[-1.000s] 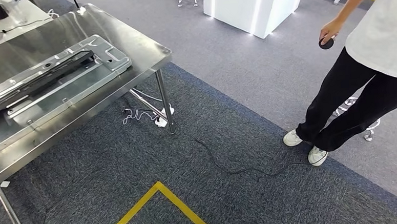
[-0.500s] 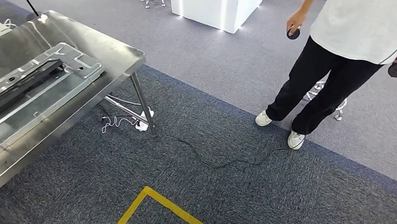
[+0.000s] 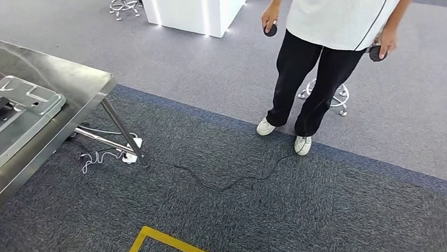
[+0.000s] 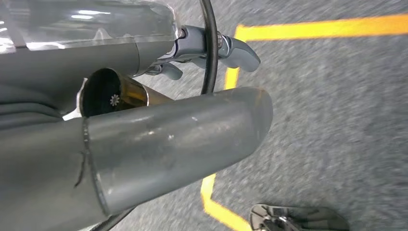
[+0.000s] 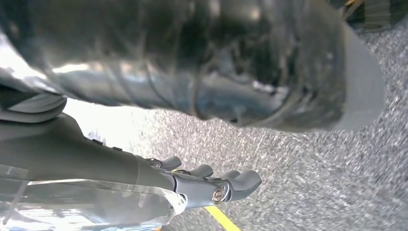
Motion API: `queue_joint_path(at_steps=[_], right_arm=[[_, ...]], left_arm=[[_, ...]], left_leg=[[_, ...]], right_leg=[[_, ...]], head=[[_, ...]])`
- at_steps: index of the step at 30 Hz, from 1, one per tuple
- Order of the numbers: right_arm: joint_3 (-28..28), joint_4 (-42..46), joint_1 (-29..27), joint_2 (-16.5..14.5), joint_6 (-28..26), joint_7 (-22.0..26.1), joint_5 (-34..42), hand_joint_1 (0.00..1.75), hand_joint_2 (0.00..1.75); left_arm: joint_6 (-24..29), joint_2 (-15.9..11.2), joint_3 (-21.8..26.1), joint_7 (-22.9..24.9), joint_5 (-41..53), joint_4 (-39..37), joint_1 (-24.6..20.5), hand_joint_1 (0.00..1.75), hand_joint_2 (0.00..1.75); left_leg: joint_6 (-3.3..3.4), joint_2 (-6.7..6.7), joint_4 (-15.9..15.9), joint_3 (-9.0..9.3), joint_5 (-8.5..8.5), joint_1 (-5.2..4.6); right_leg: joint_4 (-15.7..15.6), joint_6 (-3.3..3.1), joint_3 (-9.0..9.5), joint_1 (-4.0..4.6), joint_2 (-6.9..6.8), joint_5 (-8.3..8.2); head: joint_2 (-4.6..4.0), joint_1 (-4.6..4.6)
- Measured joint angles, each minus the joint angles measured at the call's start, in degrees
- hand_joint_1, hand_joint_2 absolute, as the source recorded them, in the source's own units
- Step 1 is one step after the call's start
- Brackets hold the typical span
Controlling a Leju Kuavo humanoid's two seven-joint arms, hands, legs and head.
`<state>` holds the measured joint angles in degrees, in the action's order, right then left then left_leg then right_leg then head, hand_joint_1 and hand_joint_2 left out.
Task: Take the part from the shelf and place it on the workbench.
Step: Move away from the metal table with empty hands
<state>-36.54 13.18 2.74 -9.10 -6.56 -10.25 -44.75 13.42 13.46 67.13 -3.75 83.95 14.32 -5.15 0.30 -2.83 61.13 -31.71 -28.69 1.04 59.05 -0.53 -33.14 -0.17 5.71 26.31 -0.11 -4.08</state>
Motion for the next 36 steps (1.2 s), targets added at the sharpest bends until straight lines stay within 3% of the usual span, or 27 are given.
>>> queue_joint_path(at_steps=[2, 4, 6, 8, 10, 11, 12, 14, 16, 17, 19, 21, 23, 24, 26, 27, 28, 30, 32, 34, 36], right_arm=[[-0.4, 0.0, 0.0, 0.1, 0.0, 0.5, 0.0, 0.0, 0.0], [-0.7, 0.0, -0.2, 0.3, 0.0, 0.8, 0.0, 0.0, 0.0], [-1.1, 0.0, -0.3, 0.5, 0.0, 0.7, -0.2, 0.0, 0.0], [-1.2, -0.1, -0.1, 0.5, 0.0, 0.6, -0.5, 0.0, 0.0], [-1.3, -0.2, -0.1, 0.5, 0.0, 0.3, -0.7, 0.0, 0.0], [-1.4, -0.2, -0.1, 0.5, 0.0, 0.1, -0.7, 0.0, 0.0], [-1.5, -0.3, -0.1, 0.5, 0.0, -0.1, -0.7, 0.0, 0.0], [-1.7, -0.3, -0.1, 0.5, 0.0, -0.4, -0.8, 0.0, 0.0], [-1.8, -0.4, 0.0, 0.5, 0.0, -0.4, -0.9, 0.0, 0.0], [-1.8, -0.4, 0.0, 0.5, 0.0, -0.4, -0.9, 0.0, 0.0], [-1.9, -0.5, -0.1, 0.5, 0.0, -0.4, -0.9, 0.0, 0.0], [-2.1, -0.5, -0.1, 0.5, 0.0, -0.3, -0.9, 0.0, 0.0], [-2.2, -0.5, 0.1, 0.5, 0.0, -0.1, -0.9, 0.0, 0.0], [-2.3, -0.5, 0.1, 0.5, 0.0, 0.1, -0.9, 0.0, 0.0], [-2.4, -0.5, 0.2, 0.5, 0.0, 0.3, -0.9, 0.0, 0.0], [-2.5, -0.5, 0.2, 0.6, 0.0, 0.3, -0.9, 0.0, 0.0], [-2.6, -0.5, 0.2, 0.6, 0.0, 0.3, -0.9, 0.0, 0.0], [-2.7, -0.5, 0.2, 0.5, 0.0, 0.4, -0.9, 0.0, 0.0], [-2.7, -0.5, 0.2, 0.5, 0.0, 0.4, -1.0, 0.0, 0.0], [-2.8, -0.6, 0.0, 0.6, 0.0, 0.4, -1.3, 0.0, 0.0], [-2.8, -0.6, -0.1, 0.7, -0.1, 0.3, -1.6, 0.0, 0.0]], left_arm=[[0.5, 0.1, 0.1, 0.1, 0.0, 0.0, -0.2, 0.0, 0.0], [0.9, 0.3, 0.1, 0.2, 0.0, 0.0, -0.4, 0.0, 0.0], [1.1, 0.5, 0.1, 0.0, -0.1, 0.0, -0.4, 0.0, 0.0], [1.4, 0.6, 0.1, -0.6, -0.2, 0.0, -0.3, 0.0, 0.0], [1.6, 0.6, 0.2, -1.1, -0.3, 0.0, -0.2, 0.0, 0.0], [1.7, 0.6, 0.2, -1.2, -0.4, 0.0, -0.2, 0.0, 0.0], [1.8, 0.6, 0.2, -1.2, -0.4, 0.0, -0.2, 0.0, 0.0], [1.8, 0.6, 0.3, -1.0, -0.4, 0.0, -0.2, 0.0, 0.0], [2.0, 0.6, 0.3, -0.6, -0.4, 0.0, -0.3, 0.0, 0.0], [2.0, 0.6, 0.4, -0.5, -0.4, 0.0, -0.3, 0.0, 0.0], [2.1, 0.6, 0.4, -0.3, -0.5, 0.0, -0.5, 0.0, 0.0], [2.1, 0.7, 0.4, 0.0, -0.5, 0.0, -0.5, 0.0, 0.0], [2.1, 0.7, 0.4, 0.1, -0.5, 0.0, -0.4, 0.0, 0.0], [2.1, 0.7, 0.5, 0.1, -0.5, 0.0, -0.3, 0.0, 0.0], [2.1, 0.7, 0.5, 0.1, -0.5, 0.0, -0.1, 0.0, 0.0], [2.1, 0.7, 0.5, 0.1, -0.5, 0.0, 0.0, 0.0, 0.0], [2.1, 0.7, 0.5, 0.1, -0.5, -0.1, 0.0, 0.0, 0.0], [2.1, 0.7, 0.5, 0.0, -0.5, -0.1, -0.1, 0.0, 0.0], [2.2, 0.7, 0.6, -0.2, -0.5, -0.1, -0.2, 0.0, 0.0], [2.3, 0.7, 0.6, -0.6, -0.7, -0.1, -0.4, 0.0, 0.0], [2.5, 0.7, 0.7, -0.9, -1.0, -0.1, -0.4, 0.0, 0.0]], left_leg=[[0.35, -1.22, -2.1, 0.65, 0.23, -0.19], [0.77, -0.12, -2.7, 0.96, 0.58, -0.23], [1.52, 1.32, -3.5, 1.41, 1.07, -0.03], [2.01, 2.87, -3.8, 1.54, 1.17, -0.09], [2.04, 4.49, -3.8, 1.56, 0.97, -0.22], [1.96, 5.27, -3.8, 1.64, 0.84, -0.25], [1.82, 5.98, -3.7, 1.79, 0.66, -0.25], [1.29, 7.24, -3.6, 2.22, 0.18, -0.32], [0.56, 8.22, -3.5, 2.54, -0.33, -0.53], [0.21, 8.65, -3.5, 2.76, -0.45, -0.63], [-0.41, 9.27, -3.6, 3.26, -0.69, -0.5], [-0.86, 7.48, -1.6, 2.67, -2.36, -0.22], [-1.01, 4.59, 4.7, -0.25, -5.92, -0.03], [-1.05, 3.86, 8.7, -2.23, -7.57, 0.01], [-1.03, 3.39, 13.0, -4.73, -8.05, 0.01], [-0.93, 3.25, 11.9, -4.52, -6.51, 0.01], [-0.74, 2.83, 8.7, -3.35, -4.18, 0.02], [-0.29, 0.67, 1.2, -0.48, -0.46, 0.06], [0.0, -0.83, -2.0, 0.63, 0.31, -0.05], [0.46, -0.11, -2.5, 0.87, 0.5, -0.12], [1.25, 1.25, -3.3, 1.28, 1.06, -0.02]], right_leg=[[0.1, 0.72, -0.44, -0.23, 1.14, -0.1], [0.1, 1.47, -0.73, -0.44, 1.62, -0.23], [2.5, 1.88, -1.94, -0.27, -1.06, 1.34], [9.1, 2.19, -5.25, -0.28, -4.3, 4.89], [15.0, 2.59, -8.3, -0.63, -5.09, 6.96], [15.3, 2.76, -8.41, -0.83, -5.28, 6.44], [13.3, 2.87, -7.27, -0.99, -5.64, 4.92], [5.4, 2.76, -2.91, -1.03, -7.64, 1.33], [0.5, 2.19, -0.37, -0.71, -9.16, -0.08], [0.1, 1.84, -0.28, -0.48, -9.19, 0.08], [-0.2, 1.15, -0.32, -0.45, -7.99, -0.12], [-0.7, 0.32, -0.11, -0.65, -6.91, -0.43], [-0.9, -0.32, -0.01, -0.64, -5.8, -0.6], [-0.9, -0.5, -0.05, -0.53, -5.13, -0.61], [-0.7, -0.59, -0.05, -0.3, -3.54, -0.56], [-0.6, -0.58, -0.03, -0.24, -2.66, -0.52], [-0.4, -0.53, 0.01, -0.22, -1.82, -0.45], [0.1, -0.23, -0.14, -0.18, -0.39, -0.27], [0.3, 0.4, -0.57, -0.24, 0.7, -0.3], [0.3, 1.2, -0.91, -0.45, 1.69, -0.52], [1.7, 1.66, -1.69, -0.41, -0.1, 0.46]], head=[[0.0, -0.01], [0.0, -0.01], [0.0, -0.13], [0.0, -0.25], [0.0, -0.26], [0.0, -0.26], [0.0, -0.27], [0.0, -0.27], [0.0, -0.22], [0.0, -0.19], [0.0, -0.18], [0.0, -0.17], [0.0, -0.14], [0.0, -0.13], [0.0, -0.13], [0.0, -0.13], [0.0, -0.13], [0.0, -0.14], [0.0, -0.15], [0.0, -0.13], [0.0, -0.2]])
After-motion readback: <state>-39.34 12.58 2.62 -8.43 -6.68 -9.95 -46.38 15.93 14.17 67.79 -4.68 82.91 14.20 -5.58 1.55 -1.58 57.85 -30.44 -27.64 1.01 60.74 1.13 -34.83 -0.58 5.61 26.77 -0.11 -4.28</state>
